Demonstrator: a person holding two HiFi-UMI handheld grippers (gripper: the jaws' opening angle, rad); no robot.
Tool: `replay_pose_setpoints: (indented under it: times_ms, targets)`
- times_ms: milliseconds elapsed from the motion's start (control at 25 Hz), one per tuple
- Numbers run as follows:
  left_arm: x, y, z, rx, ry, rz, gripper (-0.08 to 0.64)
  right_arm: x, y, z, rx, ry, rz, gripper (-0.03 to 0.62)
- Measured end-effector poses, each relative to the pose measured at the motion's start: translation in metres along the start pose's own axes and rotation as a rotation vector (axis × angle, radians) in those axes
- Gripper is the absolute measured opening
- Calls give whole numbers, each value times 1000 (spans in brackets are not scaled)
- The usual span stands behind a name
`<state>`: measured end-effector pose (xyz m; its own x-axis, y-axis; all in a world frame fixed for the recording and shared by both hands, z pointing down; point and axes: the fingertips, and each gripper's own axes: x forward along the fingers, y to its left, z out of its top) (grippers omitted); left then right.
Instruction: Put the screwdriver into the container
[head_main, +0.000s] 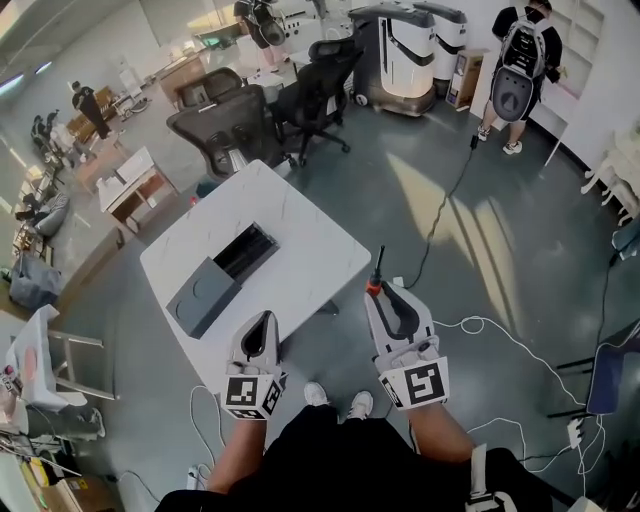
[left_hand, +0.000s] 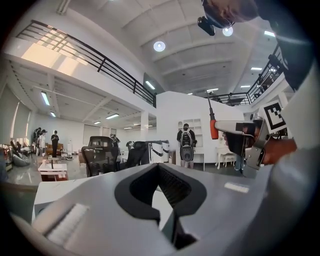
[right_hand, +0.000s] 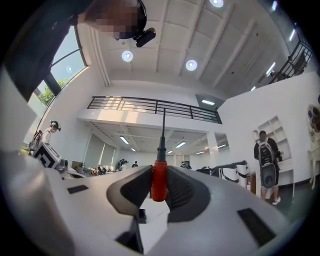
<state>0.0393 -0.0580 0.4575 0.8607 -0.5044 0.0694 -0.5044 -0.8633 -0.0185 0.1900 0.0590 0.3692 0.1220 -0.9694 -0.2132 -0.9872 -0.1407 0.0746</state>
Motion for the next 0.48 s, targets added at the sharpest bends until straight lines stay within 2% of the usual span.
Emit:
replay_pose_setpoints:
  times_ms: [480]
  targets:
    - [36, 69, -5, -22, -8, 100, 8, 92, 13, -16, -33, 0, 127, 97]
